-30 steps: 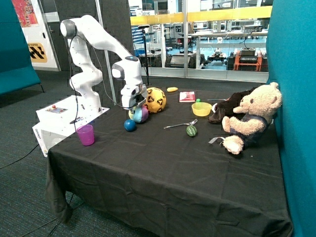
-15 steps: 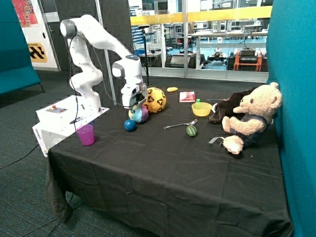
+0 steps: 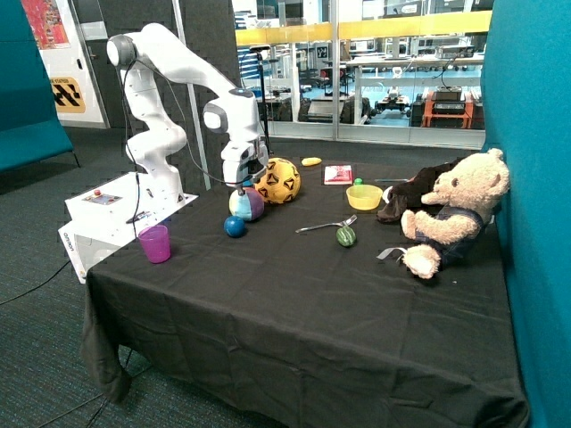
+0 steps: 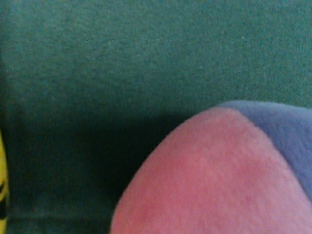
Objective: Sort the balls from left to right in order of size
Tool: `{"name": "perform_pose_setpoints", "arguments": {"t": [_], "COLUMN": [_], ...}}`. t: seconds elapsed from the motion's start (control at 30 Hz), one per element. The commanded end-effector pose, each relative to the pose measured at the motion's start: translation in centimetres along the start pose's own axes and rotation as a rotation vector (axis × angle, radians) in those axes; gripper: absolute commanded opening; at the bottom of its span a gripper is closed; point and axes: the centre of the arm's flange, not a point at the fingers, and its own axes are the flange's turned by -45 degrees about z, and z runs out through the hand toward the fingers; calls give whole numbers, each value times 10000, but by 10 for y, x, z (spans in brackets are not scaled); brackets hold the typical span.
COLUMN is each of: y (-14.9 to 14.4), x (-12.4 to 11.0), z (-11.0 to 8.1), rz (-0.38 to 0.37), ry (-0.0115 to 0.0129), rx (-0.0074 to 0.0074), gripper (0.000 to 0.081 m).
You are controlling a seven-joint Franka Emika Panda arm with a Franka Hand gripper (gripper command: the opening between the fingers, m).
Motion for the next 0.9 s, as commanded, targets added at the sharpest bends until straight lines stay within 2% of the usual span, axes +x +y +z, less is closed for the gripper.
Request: {"name": "perform_pose_setpoints", "arguments": {"t": [0.0, 0.27, 0.63, 0.73, 0.87], "y": [-5, -6, -18, -21, -25], "x": [3, 2, 3, 2, -2], "z": [-25, -37, -75, -82, -87], "rz": [-275, -465, -1151, -1327, -1547], "ry": [13, 13, 13, 13, 13], "rx": [-10, -10, -10, -10, -10], "gripper": [808, 808, 794, 802, 772]}}
